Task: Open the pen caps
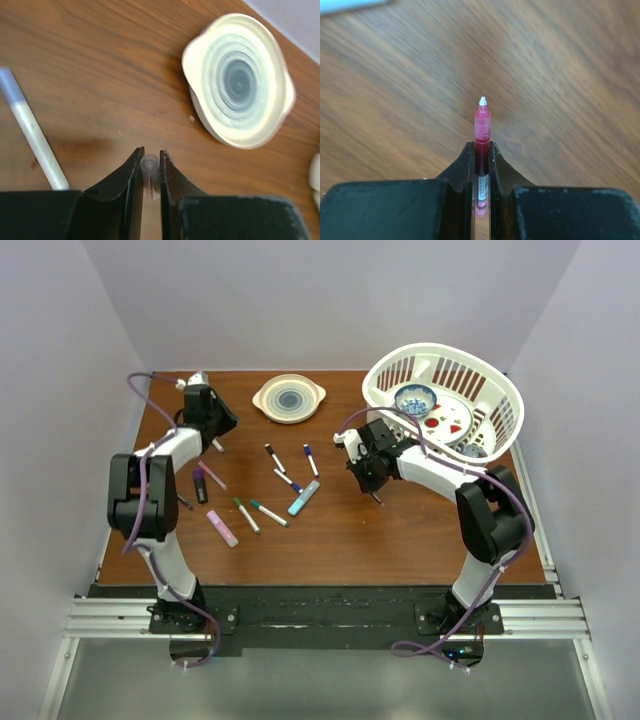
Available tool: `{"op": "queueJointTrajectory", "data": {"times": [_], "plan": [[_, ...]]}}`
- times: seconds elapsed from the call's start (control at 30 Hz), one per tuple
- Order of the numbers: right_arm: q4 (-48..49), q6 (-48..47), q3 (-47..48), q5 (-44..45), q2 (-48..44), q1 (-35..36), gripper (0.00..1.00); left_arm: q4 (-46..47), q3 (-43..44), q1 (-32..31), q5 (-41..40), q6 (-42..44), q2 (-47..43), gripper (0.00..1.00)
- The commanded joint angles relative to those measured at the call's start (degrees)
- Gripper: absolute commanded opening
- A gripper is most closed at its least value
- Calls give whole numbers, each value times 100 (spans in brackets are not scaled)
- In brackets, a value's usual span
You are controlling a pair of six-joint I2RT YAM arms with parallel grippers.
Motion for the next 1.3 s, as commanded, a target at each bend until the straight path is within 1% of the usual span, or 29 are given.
{"op": "queueJointTrajectory", "data": {"times": [0.0, 0.07, 0.17, 0.23, 0.33, 0.37, 0.47, 0.57, 0.67, 0.73, 0.83, 0.87, 0.93, 0.97, 1.1, 1.2, 1.27], "plan": [[-211, -225, 274, 234, 0, -139, 5, -947, 1106, 55, -712, 862, 833, 0], [-237, -234, 301, 181, 61, -200, 6, -1281, 1526, 55, -844, 1037, 1263, 0], [-325, -261, 353, 120, 158, -227, 8, -1598, 1941, 64, -880, 1187, 1668, 1], [-334, -261, 371, 102, 210, -253, 9, -1712, 2065, 64, -941, 1249, 1784, 2], [-369, -270, 389, 40, 254, -271, 12, -1853, 2267, 64, -1064, 1381, 1924, 14], [-387, -270, 397, 23, 316, -271, 12, -1888, 2346, 64, -1117, 1451, 1977, 22], [-457, -278, 459, -21, 430, -288, 13, -2055, 2487, 64, -1222, 1556, 2091, 32], [-501, -270, 485, -65, 492, -315, 14, -2091, 2496, 64, -1240, 1609, 2109, 36], [-528, -270, 503, -109, 545, -324, 18, -2117, 2505, 64, -1240, 1618, 2083, 41], [-545, -270, 520, -153, 545, -341, 23, -2117, 2531, 64, -1258, 1627, 2039, 43], [-563, -270, 520, -206, 545, -376, 26, -2108, 2549, 64, -1284, 1680, 1820, 47], [-580, -278, 529, -241, 536, -394, 27, -2117, 2549, 64, -1267, 1697, 1750, 51], [-572, -278, 520, -276, 527, -411, 31, -2100, 2557, 73, -1179, 1732, 1522, 55], [-598, -296, 529, -311, 518, -420, 31, -2091, 2549, 73, -1144, 1776, 1442, 59], [-616, -366, 529, -451, 404, -429, 41, -1960, 2426, 82, -986, 1829, 889, 69], [-616, -498, 468, -671, 220, -429, 48, -1679, 2014, 82, -740, 1812, 248, 75], [-633, -620, 459, -829, 71, -429, 51, -1503, 1531, 82, -433, 1733, -341, 78]]}}
